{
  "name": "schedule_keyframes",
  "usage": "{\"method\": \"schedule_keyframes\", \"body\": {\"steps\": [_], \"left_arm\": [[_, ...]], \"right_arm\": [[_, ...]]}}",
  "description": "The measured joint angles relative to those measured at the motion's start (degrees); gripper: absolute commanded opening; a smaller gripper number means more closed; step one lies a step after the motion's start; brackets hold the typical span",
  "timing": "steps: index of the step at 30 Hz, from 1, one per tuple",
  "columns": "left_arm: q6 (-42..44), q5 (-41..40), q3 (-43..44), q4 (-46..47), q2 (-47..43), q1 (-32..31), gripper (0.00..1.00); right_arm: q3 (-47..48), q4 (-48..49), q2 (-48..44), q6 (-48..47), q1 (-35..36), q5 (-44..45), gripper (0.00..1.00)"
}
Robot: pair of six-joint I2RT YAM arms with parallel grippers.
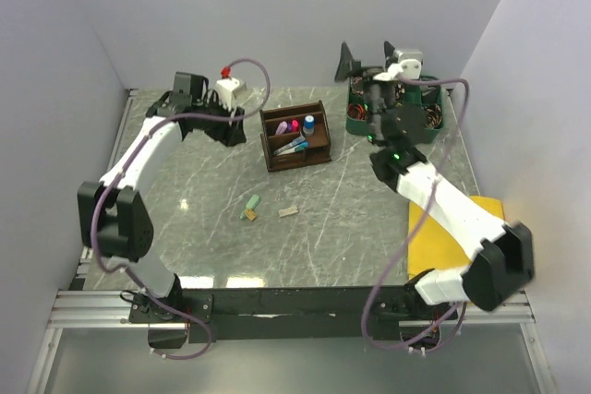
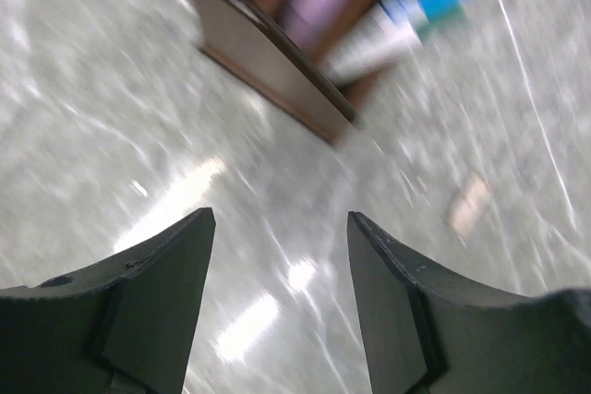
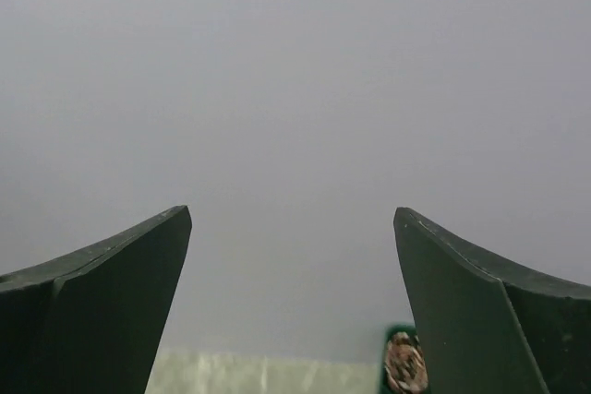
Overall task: Sort the stationery into containers
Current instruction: Pick up the stationery from the center of the board.
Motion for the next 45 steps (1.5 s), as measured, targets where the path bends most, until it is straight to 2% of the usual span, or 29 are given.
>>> {"method": "schedule_keyframes", "body": {"steps": [3,6,7,10,11,14,16,21,26,33,37,45], "left_arm": [[1.6,-0.9,-5.8,-3.1,-5.9,-1.5,0.64],[3.4,-0.8,-12.0,-7.3,-10.7,-2.5,0.63],[4.1,-0.7,-13.6,-8.6,-11.7,-2.8,0.63],[5.6,-1.0,-17.4,-10.7,-13.3,-3.4,0.62],[5.8,-1.1,-18.7,-11.1,-13.8,-3.7,0.62],[5.7,-2.1,-21.4,-11.3,-14.6,-4.2,0.61],[5.3,-2.6,-21.9,-11.0,-14.7,-4.1,0.61],[2.8,-2.7,-22.5,-9.3,-14.7,-0.5,0.61],[0.4,-2.3,-22.7,-8.2,-14.7,5.6,0.61],[-1.0,-2.2,-22.7,-7.1,-14.7,7.2,0.62],[-1.1,-2.1,-22.7,-7.0,-14.6,7.8,0.62],[-1.2,-1.7,-22.0,-6.7,-14.1,8.6,0.62]], "right_arm": [[-4.2,-10.8,-7.2,-3.4,-0.6,-8.6,1.0],[-6.7,-27.8,-11.1,-8.2,-0.6,-19.2,0.94],[-6.9,-33.5,-11.4,-9.9,-0.6,-22.6,0.88],[-7.1,-48.6,-11.1,-14.8,-0.7,-32.7,0.81],[-7.4,-53.2,-10.8,-16.8,-0.7,-36.0,0.76],[-8.5,-62.4,-8.9,-23.0,-0.7,-44.9,0.7],[-9.1,-66.7,-6.5,-28.5,-0.7,-50.9,0.71],[-8.9,-72.2,3.5,-41.5,-0.3,-60.6,0.69],[-1.9,-80.9,16.0,-55.4,0.9,-64.3,0.68],[6.2,-89.2,24.1,-70.4,2.5,-64.6,0.63],[11.6,-92.1,28.8,-73.9,3.1,-64.5,0.61],[13.3,-94.2,31.9,-74.7,4.6,-64.0,0.54]]}}
